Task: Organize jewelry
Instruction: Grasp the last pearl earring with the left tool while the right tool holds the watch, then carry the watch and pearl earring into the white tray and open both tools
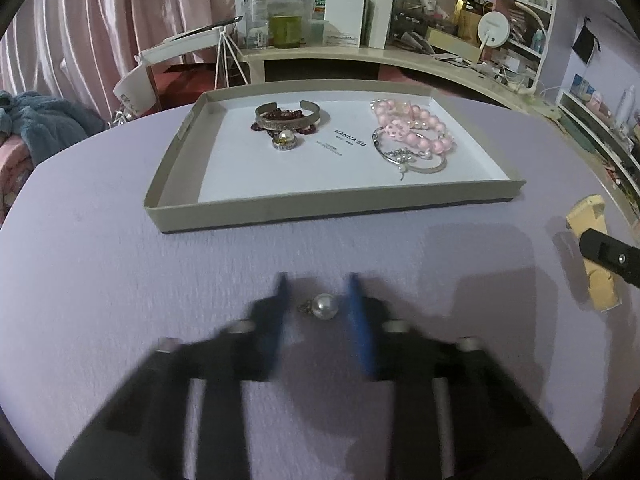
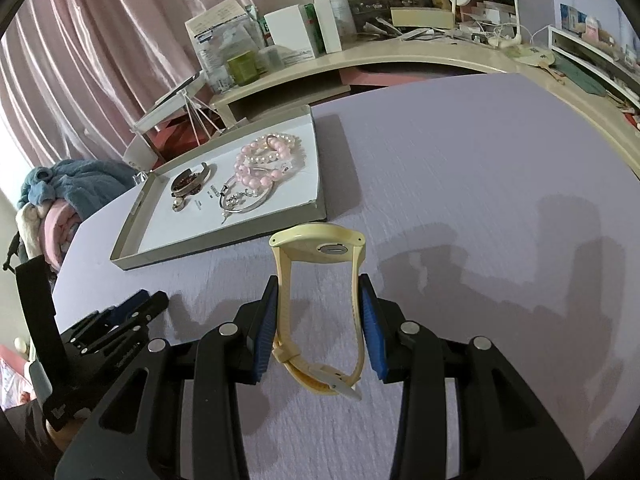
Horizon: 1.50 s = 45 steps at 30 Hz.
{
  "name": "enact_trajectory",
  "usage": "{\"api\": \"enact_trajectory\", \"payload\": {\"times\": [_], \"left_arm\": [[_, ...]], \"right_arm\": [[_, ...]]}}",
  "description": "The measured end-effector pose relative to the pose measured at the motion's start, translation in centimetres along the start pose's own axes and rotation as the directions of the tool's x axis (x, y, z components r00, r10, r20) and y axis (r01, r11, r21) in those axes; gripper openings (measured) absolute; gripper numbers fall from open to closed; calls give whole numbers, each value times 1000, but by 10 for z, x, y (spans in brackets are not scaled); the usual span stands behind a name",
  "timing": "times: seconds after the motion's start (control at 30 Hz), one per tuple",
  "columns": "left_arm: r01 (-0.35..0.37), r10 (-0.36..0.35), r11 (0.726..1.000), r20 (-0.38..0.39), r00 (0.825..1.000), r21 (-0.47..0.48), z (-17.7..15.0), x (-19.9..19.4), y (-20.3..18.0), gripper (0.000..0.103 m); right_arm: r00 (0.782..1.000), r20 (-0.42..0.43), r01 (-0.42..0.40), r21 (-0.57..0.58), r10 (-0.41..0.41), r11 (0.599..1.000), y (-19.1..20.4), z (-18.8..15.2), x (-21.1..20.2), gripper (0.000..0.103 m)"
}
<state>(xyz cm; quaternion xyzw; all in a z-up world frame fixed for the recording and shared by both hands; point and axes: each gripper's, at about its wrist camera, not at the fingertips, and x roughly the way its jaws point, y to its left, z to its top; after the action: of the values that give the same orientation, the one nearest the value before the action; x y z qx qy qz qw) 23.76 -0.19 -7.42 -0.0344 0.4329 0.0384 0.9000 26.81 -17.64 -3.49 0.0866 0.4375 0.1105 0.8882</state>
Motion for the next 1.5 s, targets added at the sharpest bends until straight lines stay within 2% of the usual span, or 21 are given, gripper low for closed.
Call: {"api": "enact_trajectory", "payload": {"times": [0.3,0.8,1.3,1.5], "left_arm": [[33,-33,999,0,999,-37,-4,-6,11,16],[6,2,994,73,997,-113,3,-52,54,16],[-7,20,986,74,997,-164,-4,-64,71,16],[-5,20,985,87,996,-175,3,-73,78,16]], "right_arm": [[1000,11,-26,-25,27,999,12,4,-1,40],[997,22,-73,-87,75,993,39,9,-3,40],[997,5,-80,-109,81,991,46,3,-5,40],[997,37,-65,-103,69,993,45,8,-10,40]]}}
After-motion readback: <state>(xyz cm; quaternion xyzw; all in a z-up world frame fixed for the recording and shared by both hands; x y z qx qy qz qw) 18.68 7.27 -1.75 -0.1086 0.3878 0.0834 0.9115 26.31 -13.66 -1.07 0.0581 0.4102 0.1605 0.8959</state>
